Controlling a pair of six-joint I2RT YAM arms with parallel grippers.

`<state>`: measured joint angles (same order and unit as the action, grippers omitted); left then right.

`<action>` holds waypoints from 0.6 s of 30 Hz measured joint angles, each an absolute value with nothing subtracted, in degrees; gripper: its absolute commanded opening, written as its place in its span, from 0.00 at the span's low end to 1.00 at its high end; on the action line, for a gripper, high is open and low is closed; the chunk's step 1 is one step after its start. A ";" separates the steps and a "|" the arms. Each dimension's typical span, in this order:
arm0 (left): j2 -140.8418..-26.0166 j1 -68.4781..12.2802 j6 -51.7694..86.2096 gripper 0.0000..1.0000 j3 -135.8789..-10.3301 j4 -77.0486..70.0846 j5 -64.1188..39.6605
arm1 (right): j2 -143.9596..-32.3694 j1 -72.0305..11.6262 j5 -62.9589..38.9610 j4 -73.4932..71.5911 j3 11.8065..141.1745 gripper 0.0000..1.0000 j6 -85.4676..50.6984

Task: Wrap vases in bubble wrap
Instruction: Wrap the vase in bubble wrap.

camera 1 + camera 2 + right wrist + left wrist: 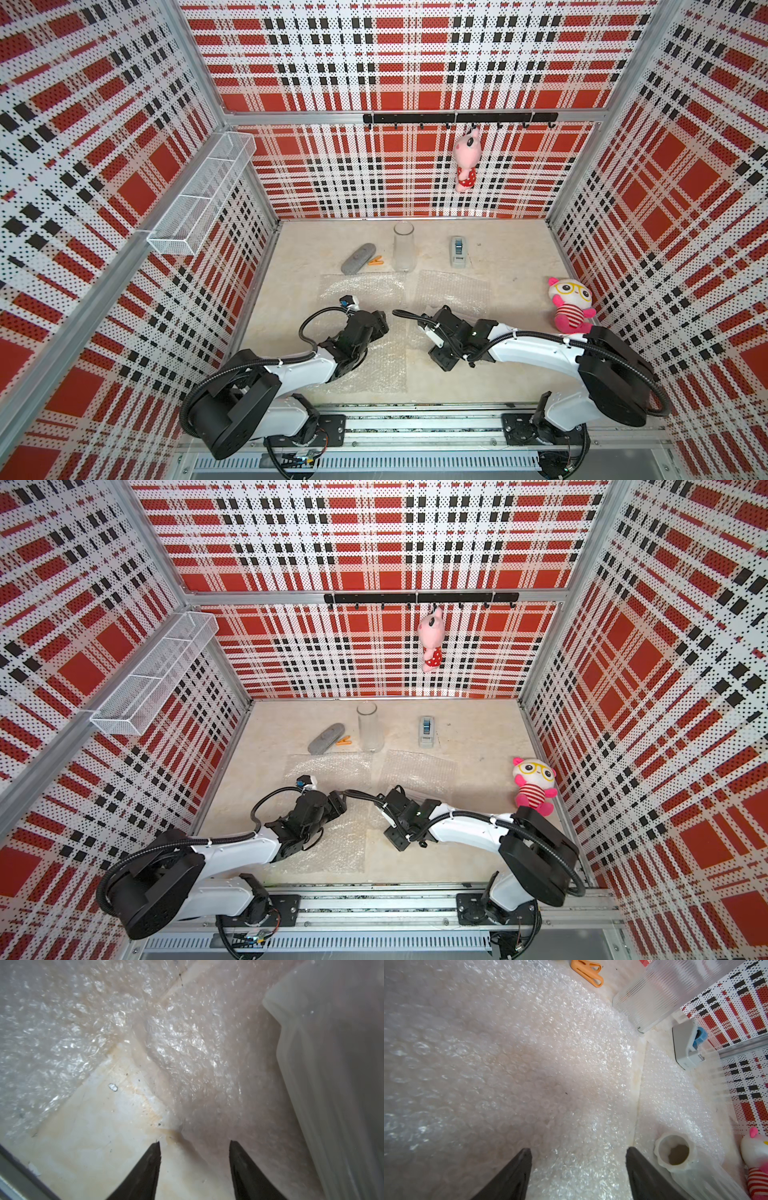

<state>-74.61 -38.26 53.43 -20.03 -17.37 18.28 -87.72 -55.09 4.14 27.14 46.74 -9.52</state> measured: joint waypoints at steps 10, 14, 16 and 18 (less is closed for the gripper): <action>-69.36 -35.40 53.47 0.75 -17.74 -16.69 18.22 | -94.78 -58.63 9.98 28.18 51.09 0.18 -8.03; -67.90 -34.89 53.43 0.76 -17.67 -16.12 18.22 | -94.89 -59.57 14.33 28.82 51.07 0.01 -7.92; -67.64 -34.85 53.45 0.76 -17.67 -16.08 18.22 | -94.76 -59.61 16.36 28.82 50.98 0.00 -8.03; -67.59 -34.83 53.43 0.75 -17.67 -16.03 18.22 | -93.84 -59.61 18.22 28.77 50.57 0.00 -8.01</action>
